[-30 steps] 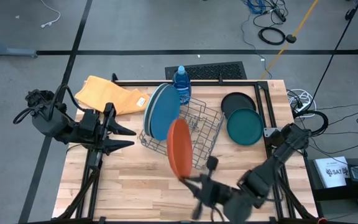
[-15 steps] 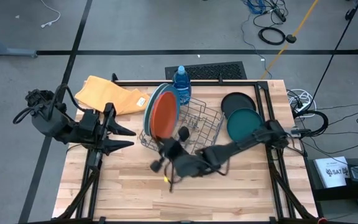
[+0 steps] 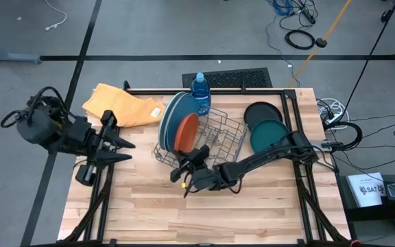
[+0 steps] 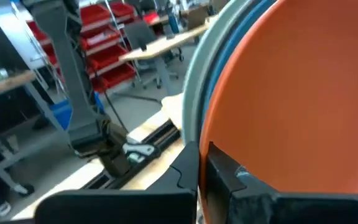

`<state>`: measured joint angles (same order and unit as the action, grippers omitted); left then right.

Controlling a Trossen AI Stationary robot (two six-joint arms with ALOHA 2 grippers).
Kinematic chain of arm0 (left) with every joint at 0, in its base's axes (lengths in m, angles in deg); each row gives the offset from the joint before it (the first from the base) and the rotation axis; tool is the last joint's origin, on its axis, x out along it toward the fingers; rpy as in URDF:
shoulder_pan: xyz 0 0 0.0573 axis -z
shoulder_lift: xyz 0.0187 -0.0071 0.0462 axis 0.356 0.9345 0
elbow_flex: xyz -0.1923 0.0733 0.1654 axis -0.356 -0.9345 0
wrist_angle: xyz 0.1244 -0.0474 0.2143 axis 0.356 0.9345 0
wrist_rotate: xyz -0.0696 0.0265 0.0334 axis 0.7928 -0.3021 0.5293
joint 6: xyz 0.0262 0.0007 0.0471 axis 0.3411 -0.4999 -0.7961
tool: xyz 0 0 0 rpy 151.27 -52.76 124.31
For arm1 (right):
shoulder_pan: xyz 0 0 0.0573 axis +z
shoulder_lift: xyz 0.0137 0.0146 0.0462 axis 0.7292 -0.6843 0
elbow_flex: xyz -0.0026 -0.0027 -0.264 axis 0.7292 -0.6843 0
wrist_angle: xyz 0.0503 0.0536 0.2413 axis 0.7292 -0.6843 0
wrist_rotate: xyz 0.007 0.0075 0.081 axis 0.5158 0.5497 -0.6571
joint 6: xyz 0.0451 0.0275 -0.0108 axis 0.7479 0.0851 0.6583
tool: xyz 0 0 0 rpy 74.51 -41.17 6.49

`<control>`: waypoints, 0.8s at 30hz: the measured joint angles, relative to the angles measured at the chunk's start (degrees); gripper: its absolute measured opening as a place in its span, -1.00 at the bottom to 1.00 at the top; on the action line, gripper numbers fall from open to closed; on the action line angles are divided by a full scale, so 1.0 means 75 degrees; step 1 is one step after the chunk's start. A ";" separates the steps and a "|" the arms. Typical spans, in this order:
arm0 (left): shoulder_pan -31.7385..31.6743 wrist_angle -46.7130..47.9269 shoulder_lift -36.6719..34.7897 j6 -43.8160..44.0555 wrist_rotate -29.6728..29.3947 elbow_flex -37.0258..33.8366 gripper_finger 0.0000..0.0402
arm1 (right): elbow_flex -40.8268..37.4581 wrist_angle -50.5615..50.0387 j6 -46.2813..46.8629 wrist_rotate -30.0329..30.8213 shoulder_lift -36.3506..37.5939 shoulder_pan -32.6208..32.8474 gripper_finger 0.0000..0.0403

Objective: Sort dishes
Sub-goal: Put the orange plate into the dish rack

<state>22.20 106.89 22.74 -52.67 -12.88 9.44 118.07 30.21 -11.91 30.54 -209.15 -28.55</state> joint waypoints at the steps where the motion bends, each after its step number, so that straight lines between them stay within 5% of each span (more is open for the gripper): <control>1: 0.0016 0.0031 -0.0010 0.0000 -0.0017 0.0000 -0.39 | -0.0184 0.0324 -0.0077 -0.0004 0.0000 -0.0041 -1.00; 24: 0.0033 0.0056 -0.0007 0.0077 -0.0052 0.0000 -0.39 | -0.0998 0.1318 0.0095 -0.0693 0.0009 -0.0805 -1.00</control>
<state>22.45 107.31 22.69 -52.09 -13.27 9.44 110.59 40.10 -11.19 25.34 -209.08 -34.59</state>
